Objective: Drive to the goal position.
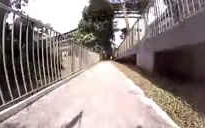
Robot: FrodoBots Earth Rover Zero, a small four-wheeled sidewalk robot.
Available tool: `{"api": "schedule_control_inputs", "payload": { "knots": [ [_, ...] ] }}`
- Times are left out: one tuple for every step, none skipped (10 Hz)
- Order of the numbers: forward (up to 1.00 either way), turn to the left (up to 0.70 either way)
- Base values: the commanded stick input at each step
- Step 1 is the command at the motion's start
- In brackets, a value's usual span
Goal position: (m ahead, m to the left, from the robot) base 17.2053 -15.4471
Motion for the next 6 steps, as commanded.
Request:
{"api": "schedule_control_inputs", "payload": {
  "knots": [
    [1.00,0.00],
    [1.00,0.00],
    [1.00,0.00],
    [1.00,0.00],
    [1.00,0.00],
    [1.00,0.00]
  ]
}}
